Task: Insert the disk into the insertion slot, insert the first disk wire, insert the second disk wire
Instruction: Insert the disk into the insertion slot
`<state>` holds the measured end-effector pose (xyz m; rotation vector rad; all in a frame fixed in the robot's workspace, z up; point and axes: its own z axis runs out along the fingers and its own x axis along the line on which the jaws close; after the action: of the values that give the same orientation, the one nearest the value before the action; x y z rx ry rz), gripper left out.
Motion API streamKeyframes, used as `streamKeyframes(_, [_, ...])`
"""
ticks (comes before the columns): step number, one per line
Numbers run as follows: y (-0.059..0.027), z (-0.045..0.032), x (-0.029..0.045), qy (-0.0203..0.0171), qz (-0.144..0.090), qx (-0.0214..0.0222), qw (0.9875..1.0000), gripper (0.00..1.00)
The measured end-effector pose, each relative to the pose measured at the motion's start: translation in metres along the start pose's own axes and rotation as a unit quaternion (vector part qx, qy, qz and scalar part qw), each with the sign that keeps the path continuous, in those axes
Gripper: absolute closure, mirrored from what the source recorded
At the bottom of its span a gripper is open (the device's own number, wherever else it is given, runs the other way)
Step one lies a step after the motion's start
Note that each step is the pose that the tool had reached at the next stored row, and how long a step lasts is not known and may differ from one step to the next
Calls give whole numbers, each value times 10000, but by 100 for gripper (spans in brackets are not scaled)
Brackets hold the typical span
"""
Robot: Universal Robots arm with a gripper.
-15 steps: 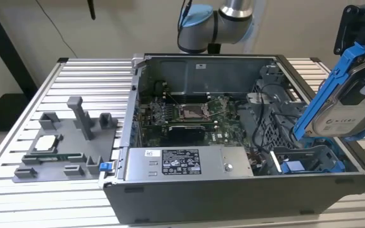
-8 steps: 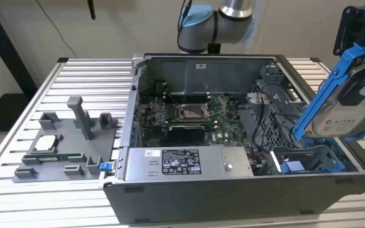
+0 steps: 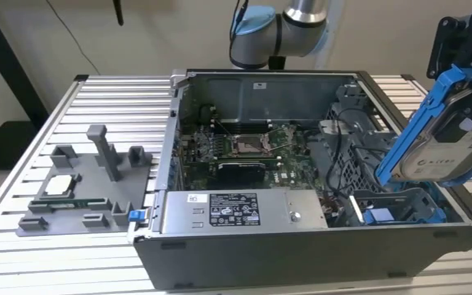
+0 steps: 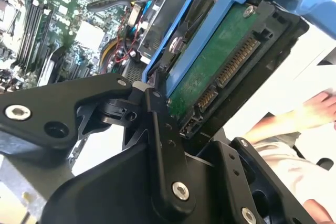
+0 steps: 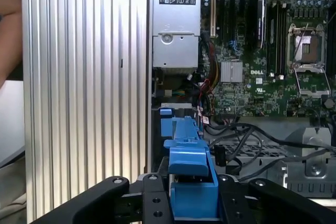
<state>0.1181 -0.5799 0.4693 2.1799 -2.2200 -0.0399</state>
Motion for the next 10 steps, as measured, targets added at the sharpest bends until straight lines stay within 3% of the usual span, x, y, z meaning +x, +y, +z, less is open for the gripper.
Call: streamKeyframes(10, [-3, 82, -1, 0, 1, 0, 10000, 100])
